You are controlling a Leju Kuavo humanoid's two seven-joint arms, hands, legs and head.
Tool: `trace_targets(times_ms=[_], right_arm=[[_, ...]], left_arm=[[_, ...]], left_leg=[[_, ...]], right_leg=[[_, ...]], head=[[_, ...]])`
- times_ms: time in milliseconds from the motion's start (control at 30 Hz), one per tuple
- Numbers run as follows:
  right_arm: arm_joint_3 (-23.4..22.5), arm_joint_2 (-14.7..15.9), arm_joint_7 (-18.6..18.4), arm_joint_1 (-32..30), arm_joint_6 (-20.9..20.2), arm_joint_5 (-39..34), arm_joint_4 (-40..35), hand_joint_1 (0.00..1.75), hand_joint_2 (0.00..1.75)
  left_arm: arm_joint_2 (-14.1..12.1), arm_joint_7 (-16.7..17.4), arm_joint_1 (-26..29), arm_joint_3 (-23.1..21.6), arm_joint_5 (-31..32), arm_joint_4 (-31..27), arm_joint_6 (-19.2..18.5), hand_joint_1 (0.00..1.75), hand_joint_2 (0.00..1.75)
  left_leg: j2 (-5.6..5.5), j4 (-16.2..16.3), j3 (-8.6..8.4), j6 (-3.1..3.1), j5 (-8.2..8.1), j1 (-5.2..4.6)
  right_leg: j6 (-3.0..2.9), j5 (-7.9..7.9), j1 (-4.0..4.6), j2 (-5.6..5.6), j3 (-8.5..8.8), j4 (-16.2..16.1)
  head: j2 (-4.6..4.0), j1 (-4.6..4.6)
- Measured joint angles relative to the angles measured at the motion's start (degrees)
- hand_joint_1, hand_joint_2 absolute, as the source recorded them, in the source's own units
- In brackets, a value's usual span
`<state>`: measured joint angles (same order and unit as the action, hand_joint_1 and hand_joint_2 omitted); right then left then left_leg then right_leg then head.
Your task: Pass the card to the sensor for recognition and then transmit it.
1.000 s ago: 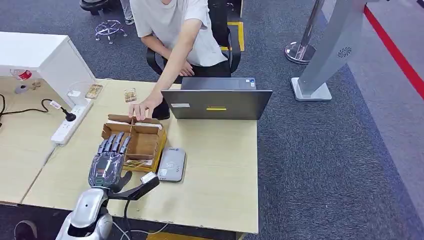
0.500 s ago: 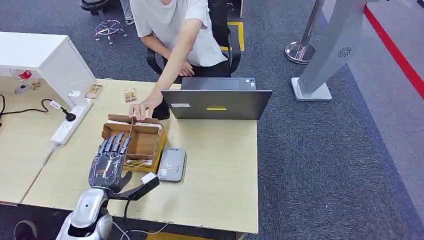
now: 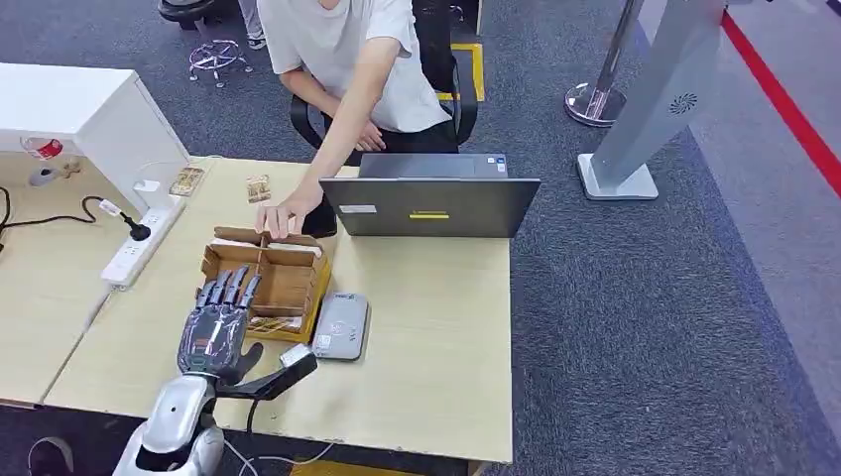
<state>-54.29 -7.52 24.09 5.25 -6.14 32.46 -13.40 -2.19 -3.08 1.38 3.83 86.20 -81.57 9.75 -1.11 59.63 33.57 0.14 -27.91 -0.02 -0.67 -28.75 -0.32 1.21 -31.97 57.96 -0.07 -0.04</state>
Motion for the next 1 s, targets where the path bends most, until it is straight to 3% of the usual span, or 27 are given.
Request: trace_targets(times_ms=[533,567,1000], right_arm=[[-0.1,0.0,0.0,0.0,-0.1,0.6,0.0,0.00,0.00],[-0.2,0.0,0.0,0.0,-0.1,0.7,0.0,0.00,0.00],[-1.2,0.0,0.1,0.0,-0.4,1.2,0.0,0.00,0.00]], left_arm=[[0.0,0.0,0.1,0.0,0.0,0.0,0.0,0.00,1.75],[0.0,0.0,0.1,0.0,0.0,0.0,0.0,1.75,1.75],[-0.1,0.0,0.4,0.0,-0.6,0.0,-1.6,1.75,1.75]], left_leg=[[0.00,0.0,0.00,0.00,0.00,0.00],[0.00,0.0,0.00,0.00,0.00,0.00],[0.00,0.0,0.00,0.00,0.00,0.00]], right_leg=[[0.00,0.00,0.00,0.00,0.00,0.0],[0.00,0.00,0.00,0.00,0.00,0.0],[0.00,0.00,0.00,0.00,0.00,0.0]], head=[[0.00,-0.02],[0.00,-0.02],[0.00,0.00]])
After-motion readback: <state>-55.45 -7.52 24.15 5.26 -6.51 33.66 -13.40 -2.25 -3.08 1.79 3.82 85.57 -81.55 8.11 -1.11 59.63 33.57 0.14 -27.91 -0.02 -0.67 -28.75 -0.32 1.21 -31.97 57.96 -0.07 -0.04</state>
